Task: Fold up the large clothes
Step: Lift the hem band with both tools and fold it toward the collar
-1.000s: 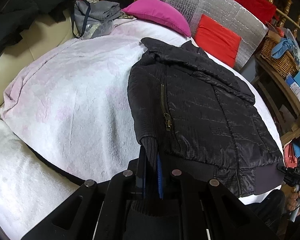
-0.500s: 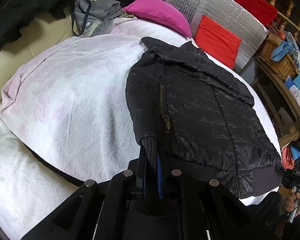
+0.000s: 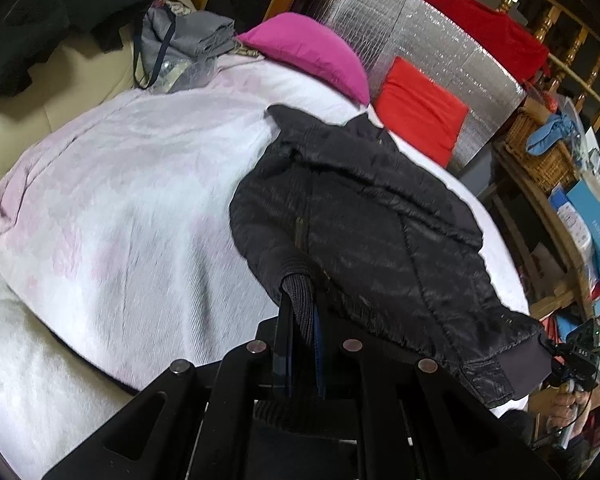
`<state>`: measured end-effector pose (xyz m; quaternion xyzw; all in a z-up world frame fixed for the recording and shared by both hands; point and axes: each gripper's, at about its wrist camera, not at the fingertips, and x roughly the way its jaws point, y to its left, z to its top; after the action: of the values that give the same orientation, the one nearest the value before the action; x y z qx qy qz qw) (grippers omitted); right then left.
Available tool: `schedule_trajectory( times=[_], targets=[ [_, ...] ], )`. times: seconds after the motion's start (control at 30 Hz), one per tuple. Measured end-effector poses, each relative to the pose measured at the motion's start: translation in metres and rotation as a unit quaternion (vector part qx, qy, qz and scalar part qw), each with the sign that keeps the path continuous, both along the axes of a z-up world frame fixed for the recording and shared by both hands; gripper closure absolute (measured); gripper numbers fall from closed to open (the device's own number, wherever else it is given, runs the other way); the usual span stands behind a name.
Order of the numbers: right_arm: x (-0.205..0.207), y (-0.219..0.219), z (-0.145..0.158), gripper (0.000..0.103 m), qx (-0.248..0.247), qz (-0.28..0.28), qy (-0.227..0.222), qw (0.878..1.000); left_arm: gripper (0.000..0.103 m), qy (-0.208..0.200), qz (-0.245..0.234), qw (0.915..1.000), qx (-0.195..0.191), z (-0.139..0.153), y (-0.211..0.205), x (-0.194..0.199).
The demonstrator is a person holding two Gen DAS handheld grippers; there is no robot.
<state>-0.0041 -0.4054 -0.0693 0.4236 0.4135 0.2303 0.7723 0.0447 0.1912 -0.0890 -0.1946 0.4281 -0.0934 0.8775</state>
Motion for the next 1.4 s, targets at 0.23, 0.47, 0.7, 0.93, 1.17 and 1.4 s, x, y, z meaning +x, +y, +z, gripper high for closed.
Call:
schedule_trajectory(
  times=[0.23,0.47,0.7,0.93,1.17,1.4],
  targets=[
    [0.022,-0.003,0.02,0.095,0.001,0.001,-0.022,1.0,0.095,-0.027,-0.008,0.9996,-0.004,0.025,-0.005,0.022],
    [0.045,-0.003,0.038,0.095,0.003,-0.007,-0.043,0.999,0.095,-0.045,-0.003,0.999,0.003,0.039,-0.005,0.044],
    [0.052,-0.003,0.042,0.095,0.004,-0.008,-0.049,0.999,0.095,-0.049,0.002,0.9988,0.0,0.043,-0.007,0.052],
    [0.059,-0.004,0.047,0.095,0.001,-0.012,-0.051,0.999,0.095,-0.057,0.005,0.9983,-0.006,0.049,-0.007,0.06],
    [0.068,-0.005,0.057,0.095,-0.002,-0.019,-0.062,0.998,0.095,-0.069,0.006,0.9976,-0.008,0.058,-0.008,0.07],
    [0.085,-0.007,0.071,0.095,-0.003,-0.025,-0.078,0.997,0.095,-0.084,0.009,0.9964,-0.002,0.071,-0.012,0.089]
  ],
)
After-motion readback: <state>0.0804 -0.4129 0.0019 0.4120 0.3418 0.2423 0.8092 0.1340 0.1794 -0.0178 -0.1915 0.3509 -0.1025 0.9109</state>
